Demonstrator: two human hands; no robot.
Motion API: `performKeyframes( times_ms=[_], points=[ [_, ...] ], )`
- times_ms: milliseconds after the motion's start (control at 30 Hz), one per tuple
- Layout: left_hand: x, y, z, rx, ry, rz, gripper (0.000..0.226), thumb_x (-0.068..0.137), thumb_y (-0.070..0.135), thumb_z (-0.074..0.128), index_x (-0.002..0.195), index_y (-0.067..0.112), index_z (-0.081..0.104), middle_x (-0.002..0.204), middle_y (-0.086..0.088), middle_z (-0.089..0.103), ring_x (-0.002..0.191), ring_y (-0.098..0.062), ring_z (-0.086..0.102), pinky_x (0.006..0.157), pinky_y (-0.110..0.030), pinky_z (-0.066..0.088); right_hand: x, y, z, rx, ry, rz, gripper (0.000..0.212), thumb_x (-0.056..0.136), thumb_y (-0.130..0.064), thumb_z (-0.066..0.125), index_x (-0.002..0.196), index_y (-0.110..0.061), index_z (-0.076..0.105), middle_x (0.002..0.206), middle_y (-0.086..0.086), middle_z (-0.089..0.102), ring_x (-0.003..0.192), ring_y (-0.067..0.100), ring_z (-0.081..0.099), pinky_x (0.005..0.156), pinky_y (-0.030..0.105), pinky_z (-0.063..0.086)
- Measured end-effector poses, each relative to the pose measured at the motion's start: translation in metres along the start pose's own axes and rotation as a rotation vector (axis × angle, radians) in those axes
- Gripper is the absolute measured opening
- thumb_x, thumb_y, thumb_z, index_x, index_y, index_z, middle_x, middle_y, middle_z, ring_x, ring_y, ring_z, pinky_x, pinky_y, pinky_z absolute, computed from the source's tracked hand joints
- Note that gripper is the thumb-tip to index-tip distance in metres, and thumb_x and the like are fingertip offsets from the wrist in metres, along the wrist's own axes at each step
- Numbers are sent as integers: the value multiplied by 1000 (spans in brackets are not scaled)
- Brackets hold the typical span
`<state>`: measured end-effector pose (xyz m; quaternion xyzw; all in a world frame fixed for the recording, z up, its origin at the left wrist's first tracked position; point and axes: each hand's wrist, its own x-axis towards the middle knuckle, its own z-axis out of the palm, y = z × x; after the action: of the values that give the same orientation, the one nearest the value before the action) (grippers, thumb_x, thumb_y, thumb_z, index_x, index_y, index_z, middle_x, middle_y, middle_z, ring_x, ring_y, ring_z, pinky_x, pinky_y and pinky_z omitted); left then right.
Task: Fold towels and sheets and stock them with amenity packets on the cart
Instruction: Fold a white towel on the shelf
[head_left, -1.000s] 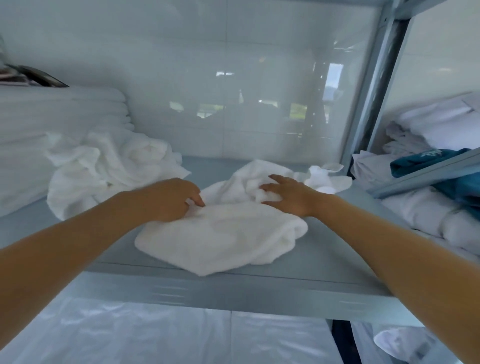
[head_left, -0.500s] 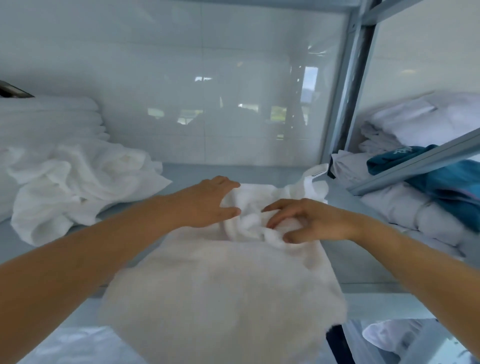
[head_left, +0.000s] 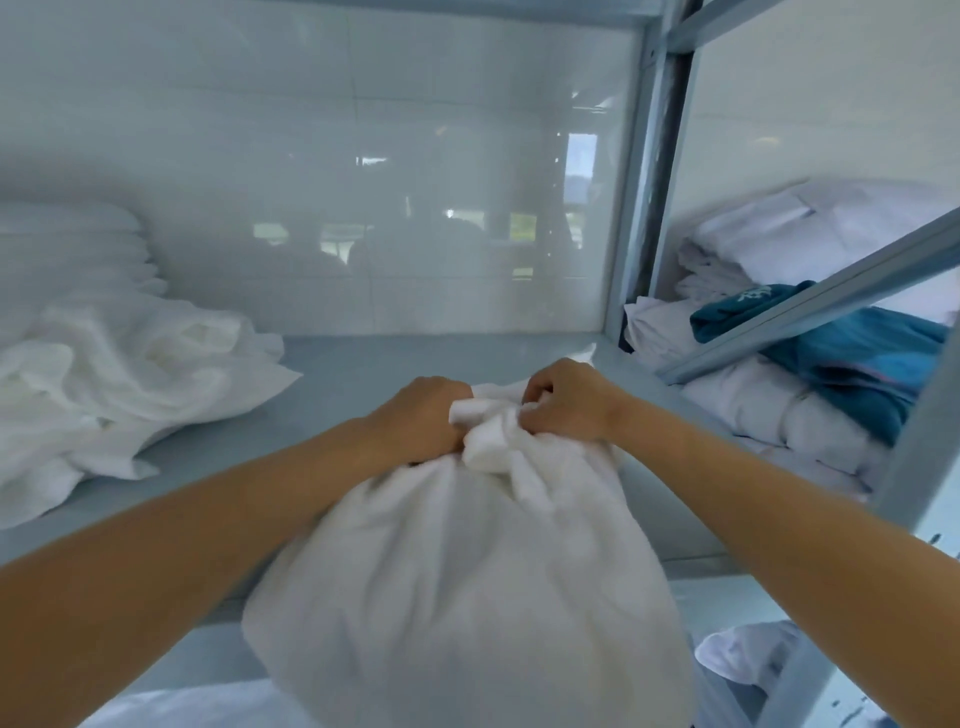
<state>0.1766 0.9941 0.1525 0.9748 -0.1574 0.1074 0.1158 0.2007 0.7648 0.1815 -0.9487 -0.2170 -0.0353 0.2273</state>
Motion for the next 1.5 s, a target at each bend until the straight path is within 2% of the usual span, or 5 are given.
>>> performKeyframes(
  times_ms=[267, 433, 667, 900, 1500],
  points=[
    [-27, -22, -53, 124, 398, -7, 23, 84, 11, 64, 106, 15, 67, 96, -7, 48, 95, -33, 56, 79, -41, 46, 9, 3, -28, -58, 529, -142, 17, 77, -4, 64, 81, -15, 75, 88, -4, 70, 87, 19, 67, 74, 7, 43],
    [-47, -31, -97, 391, 635, -177, 32, 87, 16, 61, 119, 21, 63, 119, -13, 50, 108, -35, 51, 74, -49, 54, 15, 26, -63, -135, 840, -328, 19, 77, 3, 65, 90, -5, 75, 95, 9, 68, 89, 28, 62, 79, 31, 48],
    [-61, -10, -79, 83, -69, -231, 40, 85, 65, 62, 67, 32, 76, 61, 11, 66, 59, -3, 62, 65, -27, 49, 13, 25, -39, -440, 137, 119, 6, 82, -13, 56, 79, -16, 61, 90, 7, 65, 78, 28, 60, 69, 31, 49],
    [-37, -21, -51, 28, 19, -126, 56, 85, 56, 71, 135, 34, 57, 136, 2, 56, 123, -21, 56, 106, -38, 44, 6, 21, 4, -211, -207, -4, 84, 92, -63, 58, 160, -28, 26, 166, 2, 26, 150, 25, 30, 118, 42, 29],
    [-32, -53, -76, 450, 308, -463, 29, 93, 19, 58, 120, 8, 54, 118, -16, 51, 111, -37, 57, 85, -45, 50, -25, 71, 16, -90, 60, -252, 69, 99, -37, 60, 160, -25, 29, 168, -5, 20, 153, 14, 22, 123, 25, 15]
  ],
)
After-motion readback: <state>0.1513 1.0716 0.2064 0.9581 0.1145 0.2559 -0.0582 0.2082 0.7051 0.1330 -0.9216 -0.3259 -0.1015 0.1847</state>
